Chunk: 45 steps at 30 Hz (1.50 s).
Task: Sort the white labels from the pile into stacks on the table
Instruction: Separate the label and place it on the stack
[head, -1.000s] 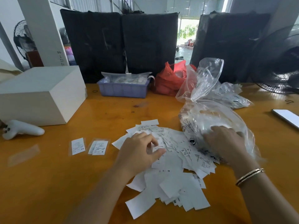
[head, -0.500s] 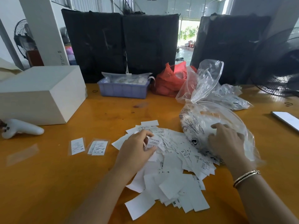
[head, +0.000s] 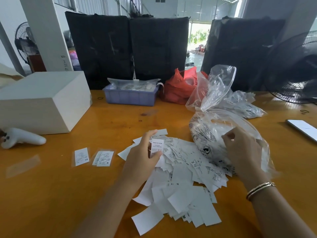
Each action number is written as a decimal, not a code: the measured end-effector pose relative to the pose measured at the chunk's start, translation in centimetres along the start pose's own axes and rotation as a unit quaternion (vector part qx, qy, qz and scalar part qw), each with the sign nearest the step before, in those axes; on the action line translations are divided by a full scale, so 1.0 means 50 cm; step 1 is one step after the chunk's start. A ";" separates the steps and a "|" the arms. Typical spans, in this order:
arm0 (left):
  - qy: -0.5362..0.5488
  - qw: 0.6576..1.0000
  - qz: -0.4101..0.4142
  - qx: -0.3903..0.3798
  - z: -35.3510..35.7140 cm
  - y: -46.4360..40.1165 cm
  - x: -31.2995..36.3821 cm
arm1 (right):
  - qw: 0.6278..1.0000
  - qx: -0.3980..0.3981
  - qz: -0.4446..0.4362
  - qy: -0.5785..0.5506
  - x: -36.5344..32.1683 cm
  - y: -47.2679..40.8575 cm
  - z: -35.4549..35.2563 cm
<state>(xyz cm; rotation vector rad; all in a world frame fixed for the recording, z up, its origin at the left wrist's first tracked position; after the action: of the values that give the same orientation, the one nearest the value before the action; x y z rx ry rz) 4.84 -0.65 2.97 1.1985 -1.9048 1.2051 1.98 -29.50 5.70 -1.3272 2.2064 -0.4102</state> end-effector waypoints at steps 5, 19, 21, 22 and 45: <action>0.004 1.000 0.009 -0.001 0.000 0.002 0.002 | 1.000 0.006 -0.002 0.000 -0.004 -0.003 -0.003; -0.004 0.997 0.070 0.011 0.010 -0.005 0.005 | 0.993 -0.072 -0.010 0.091 0.001 0.006 0.021; 0.000 0.997 0.070 0.011 0.011 -0.004 0.006 | 0.997 -0.034 -0.003 0.072 0.004 0.001 0.010; 0.001 0.998 0.069 0.010 0.011 -0.003 0.008 | 0.998 -0.018 -0.003 0.067 0.005 0.000 0.007; 0.043 0.998 0.035 -0.019 0.016 0.003 0.013 | 0.999 -0.002 -0.021 0.034 -0.021 0.011 -0.016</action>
<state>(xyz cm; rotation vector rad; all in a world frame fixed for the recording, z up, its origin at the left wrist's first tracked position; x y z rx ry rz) 4.41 -1.58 3.11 1.0502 -1.9115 1.2321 1.51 -28.30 6.37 -1.3840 2.2378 -0.4720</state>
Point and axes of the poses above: each hand's wrist, its own y-axis away from the middle knuckle, its own z-axis out of the palm, x = y × z, the point moved 9 cm from there along -y, towards the middle knuckle, and after that the axes turned 12 degrees about y, right-handed, at the moved point
